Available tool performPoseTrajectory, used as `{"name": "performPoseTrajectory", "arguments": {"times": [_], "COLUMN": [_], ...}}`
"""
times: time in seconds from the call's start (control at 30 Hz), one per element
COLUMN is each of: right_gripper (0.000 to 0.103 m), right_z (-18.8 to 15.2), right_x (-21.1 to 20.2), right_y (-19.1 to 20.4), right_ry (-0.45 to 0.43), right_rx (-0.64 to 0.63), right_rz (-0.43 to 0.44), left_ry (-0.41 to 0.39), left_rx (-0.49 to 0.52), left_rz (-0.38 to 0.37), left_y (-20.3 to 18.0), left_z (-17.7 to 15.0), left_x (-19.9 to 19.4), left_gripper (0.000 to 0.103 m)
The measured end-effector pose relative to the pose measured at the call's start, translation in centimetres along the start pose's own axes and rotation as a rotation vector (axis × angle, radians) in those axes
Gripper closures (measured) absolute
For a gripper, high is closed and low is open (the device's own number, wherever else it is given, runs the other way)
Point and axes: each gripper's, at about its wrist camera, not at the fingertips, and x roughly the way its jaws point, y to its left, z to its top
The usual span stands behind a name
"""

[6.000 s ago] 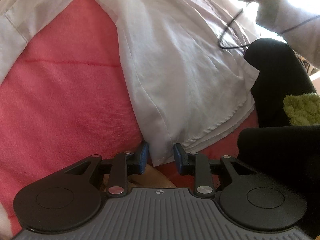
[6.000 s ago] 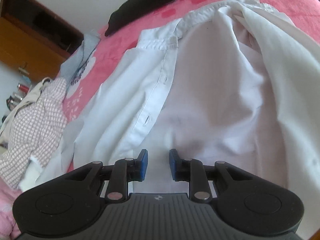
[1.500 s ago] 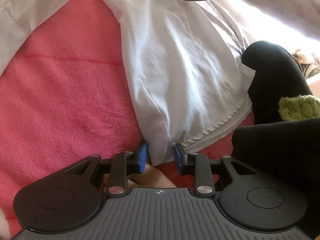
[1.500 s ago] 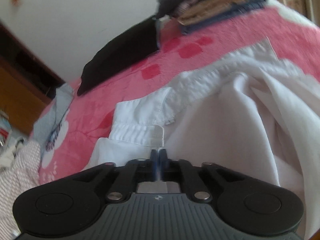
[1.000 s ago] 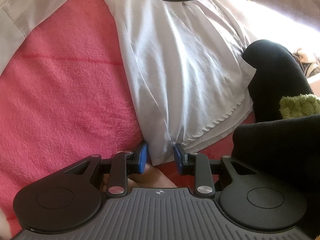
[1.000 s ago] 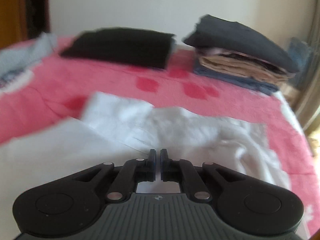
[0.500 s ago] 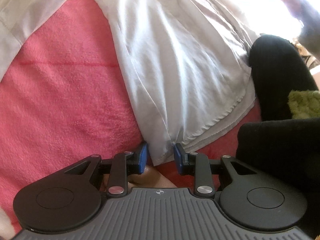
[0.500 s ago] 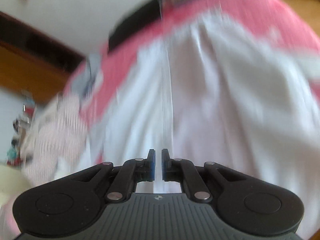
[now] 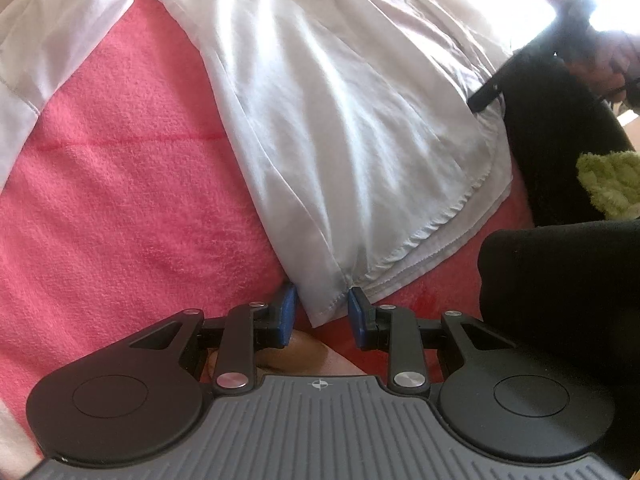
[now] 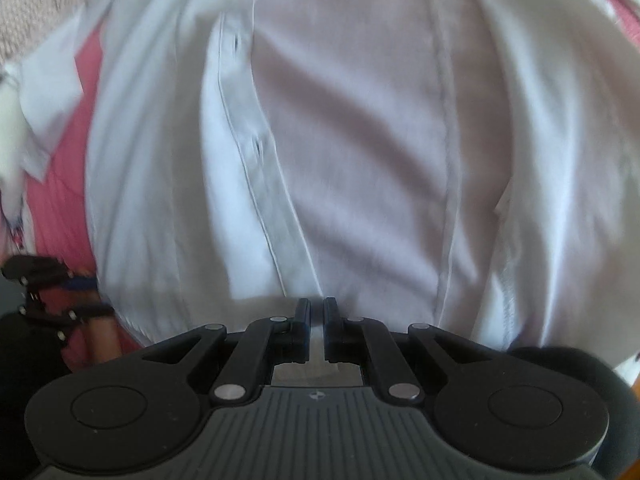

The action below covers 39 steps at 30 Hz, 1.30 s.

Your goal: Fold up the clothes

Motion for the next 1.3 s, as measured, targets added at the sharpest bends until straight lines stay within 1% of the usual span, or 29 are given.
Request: {"name": "performPoseTrajectory", "arguments": {"times": [0.07, 0.1, 0.27, 0.37, 0.43, 0.57, 0.67, 0.73, 0.8, 0.9, 0.97, 1.0, 1.03, 1.1, 1.13, 1.17, 1.23, 1.27, 1.3], "right_gripper": [0.1, 0.103, 0.103, 0.103, 0.103, 0.102, 0.101, 0.101, 0.1, 0.1, 0.1, 0.1, 0.099, 0.099, 0.099, 0.099, 0.099, 0.099, 0.099], "right_z": [-0.4, -0.7, -1.8, -2.5, -2.4, -1.4, -0.4, 0.2, 1.3, 3.6, 5.5, 6.5, 7.5, 8.7, 9.0, 9.1, 9.0, 8.8, 8.4], "right_x": [0.4, 0.4, -0.2, -0.7, -1.0, -2.8, -5.8, -8.3, -11.0, -15.1, -17.2, -17.9, -18.4, -19.3, -19.3, -18.9, -17.9, -17.2, -16.4], "right_y": [-0.1, 0.0, 0.1, 0.5, 0.8, 2.3, 3.0, 3.6, 3.6, 3.6, 3.2, 3.1, 3.0, 2.9, 3.2, 3.6, 3.5, 3.0, 2.0], "right_ry": [0.011, 0.019, 0.095, 0.106, 0.085, -0.014, -0.13, -0.218, -0.318, -0.478, -0.556, -0.579, -0.597, -0.601, -0.588, -0.555, -0.479, -0.429, -0.358], "right_rx": [-0.007, -0.001, 0.051, 0.044, 0.026, -0.094, -0.2, -0.264, -0.298, -0.351, -0.366, -0.369, -0.369, -0.406, -0.432, -0.463, -0.504, -0.508, -0.481], "right_rz": [0.006, 0.011, 0.039, 0.036, 0.011, -0.073, -0.13, -0.148, -0.163, -0.217, -0.245, -0.244, -0.236, -0.151, -0.108, -0.067, 0.054, 0.123, 0.183], "left_ry": [-0.002, -0.003, -0.002, 0.001, 0.003, 0.004, 0.004, 0.006, 0.014, 0.026, 0.034, 0.038, 0.042, 0.047, 0.053, 0.06, 0.081, 0.1, 0.119], "left_rx": [-0.004, -0.005, -0.012, -0.014, -0.014, -0.016, -0.027, -0.042, -0.07, -0.142, -0.198, -0.226, -0.255, -0.312, -0.338, -0.363, -0.387, -0.366, -0.346], "left_rz": [-0.002, -0.002, -0.011, -0.013, -0.013, -0.016, -0.024, -0.031, -0.045, -0.088, -0.107, -0.117, -0.127, -0.143, -0.146, -0.149, -0.149, -0.133, -0.118], "left_y": [0.2, 0.4, 0.3, 0.3, 0.2, 0.3, 0.6, 0.7, 1.2, 2.4, 3.4, 3.9, 4.3, 5.0, 5.2, 5.5, 5.5, 5.2, 4.9], "left_z": [-0.3, -0.5, -0.2, -0.1, 0.0, -0.3, -0.5, -0.6, -0.7, -0.7, -0.8, -0.8, -0.8, -0.9, -0.9, -0.9, -0.6, -0.2, 0.3], "left_x": [-0.3, -0.5, -0.2, -0.1, 0.0, -0.4, -0.6, -0.5, -0.4, 0.1, 0.5, 0.7, 0.9, 1.1, 1.1, 1.1, 1.0, 1.0, 1.0], "left_gripper": [0.076, 0.076, 0.076, 0.077, 0.077, 0.077, 0.077, 0.077, 0.077, 0.077, 0.077, 0.077, 0.077, 0.077, 0.077, 0.077, 0.077, 0.077, 0.077]}}
